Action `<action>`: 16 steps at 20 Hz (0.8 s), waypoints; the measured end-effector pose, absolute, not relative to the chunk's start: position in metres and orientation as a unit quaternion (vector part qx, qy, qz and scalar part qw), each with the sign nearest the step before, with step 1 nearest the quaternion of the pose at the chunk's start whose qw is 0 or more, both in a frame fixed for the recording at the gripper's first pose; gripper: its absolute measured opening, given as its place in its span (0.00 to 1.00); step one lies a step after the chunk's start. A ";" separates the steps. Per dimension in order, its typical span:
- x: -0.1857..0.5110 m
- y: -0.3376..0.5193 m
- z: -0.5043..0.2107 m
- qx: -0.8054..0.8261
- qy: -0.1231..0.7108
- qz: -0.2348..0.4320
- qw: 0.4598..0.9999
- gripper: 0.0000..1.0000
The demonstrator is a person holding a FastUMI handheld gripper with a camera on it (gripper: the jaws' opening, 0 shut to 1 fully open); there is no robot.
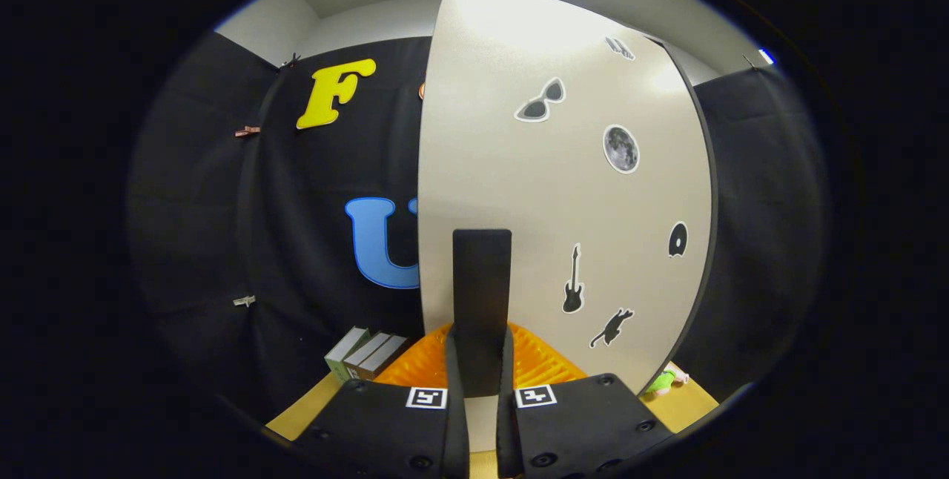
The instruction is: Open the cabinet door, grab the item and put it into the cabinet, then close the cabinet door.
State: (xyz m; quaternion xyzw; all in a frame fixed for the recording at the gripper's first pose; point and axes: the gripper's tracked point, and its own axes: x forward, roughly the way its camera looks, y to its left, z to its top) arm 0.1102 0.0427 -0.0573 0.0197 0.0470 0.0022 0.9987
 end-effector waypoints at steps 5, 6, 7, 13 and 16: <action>0.081 0.032 -0.054 0.017 0.048 0.031 0.998 0.18; 0.074 0.029 -0.054 0.018 0.049 0.042 0.998 0.18; 0.066 0.026 -0.052 0.018 0.050 0.051 0.997 0.18; 0.040 0.012 -0.049 0.013 0.051 0.107 0.993 0.18; 0.029 0.001 -0.048 0.017 0.052 0.144 0.988 0.18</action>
